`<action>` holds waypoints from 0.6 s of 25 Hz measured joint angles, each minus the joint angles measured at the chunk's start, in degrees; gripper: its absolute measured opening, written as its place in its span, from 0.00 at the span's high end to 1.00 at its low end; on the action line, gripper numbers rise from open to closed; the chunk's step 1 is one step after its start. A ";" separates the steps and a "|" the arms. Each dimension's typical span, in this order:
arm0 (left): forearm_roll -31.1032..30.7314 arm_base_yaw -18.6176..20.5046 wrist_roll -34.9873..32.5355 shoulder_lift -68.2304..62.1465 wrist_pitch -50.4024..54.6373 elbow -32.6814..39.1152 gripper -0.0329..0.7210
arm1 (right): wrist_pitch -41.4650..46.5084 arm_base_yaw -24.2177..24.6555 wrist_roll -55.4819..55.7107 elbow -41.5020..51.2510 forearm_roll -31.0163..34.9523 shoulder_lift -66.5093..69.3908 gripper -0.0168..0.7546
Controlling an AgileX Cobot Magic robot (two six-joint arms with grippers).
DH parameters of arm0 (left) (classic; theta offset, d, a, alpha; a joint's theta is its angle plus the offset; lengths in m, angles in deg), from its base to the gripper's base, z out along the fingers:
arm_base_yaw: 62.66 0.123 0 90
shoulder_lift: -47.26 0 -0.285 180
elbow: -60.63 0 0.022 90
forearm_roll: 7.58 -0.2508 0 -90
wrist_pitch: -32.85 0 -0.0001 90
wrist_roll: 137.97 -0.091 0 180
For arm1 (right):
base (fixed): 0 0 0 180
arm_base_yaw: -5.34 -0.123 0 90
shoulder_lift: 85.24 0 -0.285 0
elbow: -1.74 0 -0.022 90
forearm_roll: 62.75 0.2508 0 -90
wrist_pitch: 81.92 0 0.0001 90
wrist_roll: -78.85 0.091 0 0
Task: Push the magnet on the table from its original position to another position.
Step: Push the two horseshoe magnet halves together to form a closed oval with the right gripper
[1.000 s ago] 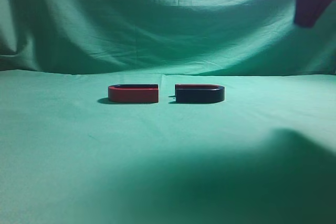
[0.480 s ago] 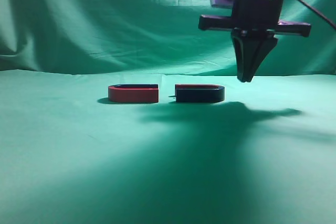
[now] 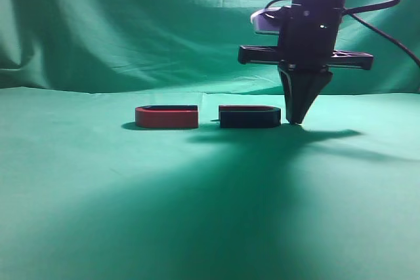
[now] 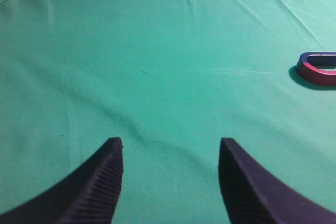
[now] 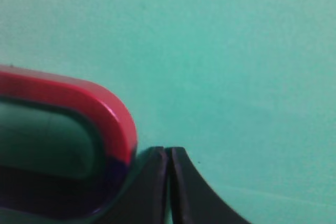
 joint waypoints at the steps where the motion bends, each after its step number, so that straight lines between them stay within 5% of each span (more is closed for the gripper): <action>1: 0.00 0.00 0.00 0.00 0.00 0.00 0.46 | -0.53 -0.26 0.02 0.00 0.14 0.00 0.98; 15: 0.00 0.00 0.00 0.00 0.00 0.00 0.46 | -1.59 -3.47 0.93 -1.78 -1.15 0.14 0.98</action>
